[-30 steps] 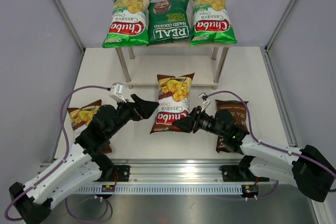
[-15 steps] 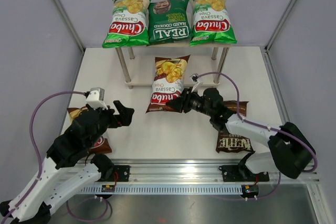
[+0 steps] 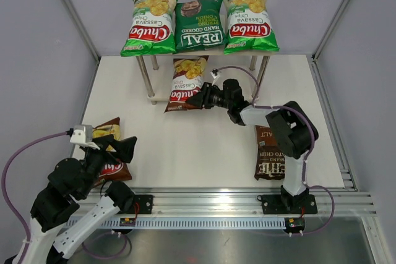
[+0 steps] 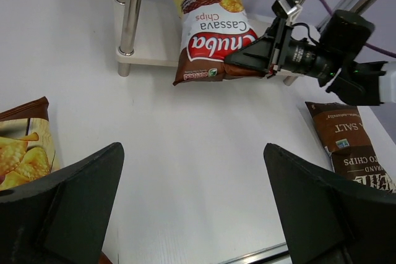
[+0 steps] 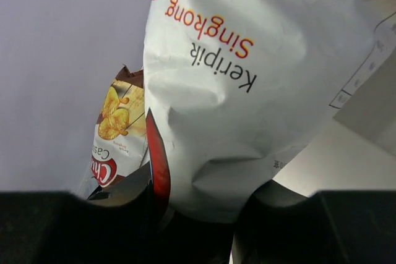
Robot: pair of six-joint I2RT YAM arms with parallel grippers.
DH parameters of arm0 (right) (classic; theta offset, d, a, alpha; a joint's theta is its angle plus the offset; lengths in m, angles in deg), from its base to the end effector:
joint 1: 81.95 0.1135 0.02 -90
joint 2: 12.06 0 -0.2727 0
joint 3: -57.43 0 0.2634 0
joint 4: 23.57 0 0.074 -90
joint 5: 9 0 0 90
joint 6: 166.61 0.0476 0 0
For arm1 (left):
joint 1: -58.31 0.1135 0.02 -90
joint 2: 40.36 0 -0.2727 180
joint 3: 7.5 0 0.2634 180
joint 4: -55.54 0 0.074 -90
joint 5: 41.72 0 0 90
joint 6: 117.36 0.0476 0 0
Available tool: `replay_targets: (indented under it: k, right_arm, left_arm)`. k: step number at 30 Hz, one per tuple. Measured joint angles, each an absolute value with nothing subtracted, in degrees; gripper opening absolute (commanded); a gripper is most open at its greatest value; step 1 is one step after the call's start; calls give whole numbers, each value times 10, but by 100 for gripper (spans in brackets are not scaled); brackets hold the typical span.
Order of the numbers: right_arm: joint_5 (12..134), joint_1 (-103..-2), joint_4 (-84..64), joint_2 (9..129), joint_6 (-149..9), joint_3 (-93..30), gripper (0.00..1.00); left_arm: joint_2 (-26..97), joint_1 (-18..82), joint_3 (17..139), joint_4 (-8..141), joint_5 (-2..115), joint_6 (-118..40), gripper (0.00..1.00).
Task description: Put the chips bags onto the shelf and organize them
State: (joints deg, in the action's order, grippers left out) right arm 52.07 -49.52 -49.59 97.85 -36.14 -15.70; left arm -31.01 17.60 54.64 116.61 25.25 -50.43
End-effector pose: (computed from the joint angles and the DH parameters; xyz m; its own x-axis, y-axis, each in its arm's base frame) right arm 0.3569 0.2540 0.1906 -0.6849 0.2379 -0.6888 -0.5599 0.4331 0.7063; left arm 0.0325 -0.0034 0.3506 -0.2207 -0.2859 -0.9325 0.2395 0.9109 -0.3359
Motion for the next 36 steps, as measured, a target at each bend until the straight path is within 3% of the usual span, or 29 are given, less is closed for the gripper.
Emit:
replay_targets:
  k: [13, 26, 29, 32, 35, 36]
  right_arm:
    - [441, -516, -455, 1201, -284, -423, 13]
    - [454, -499, -419, 1253, -238, -503, 20]
    - [460, -494, -409, 1259, -231, -517, 32]
    - [467, -492, -405, 1259, -227, -519, 52]
    - [480, -491, -400, 1256, -221, -511, 59]
    - [487, -490, -397, 1251, -221, -507, 67]
  left_arm:
    - [-348, 176, 539, 1165, 241, -504, 99]
    - [-355, 176, 538, 1165, 238, -504, 99]
    - [-355, 176, 538, 1165, 238, -504, 99]
    - [-355, 176, 538, 1165, 237, -504, 99]
    - [-355, 176, 538, 1165, 237, -504, 99]
    - [-355, 176, 538, 1165, 237, -504, 99]
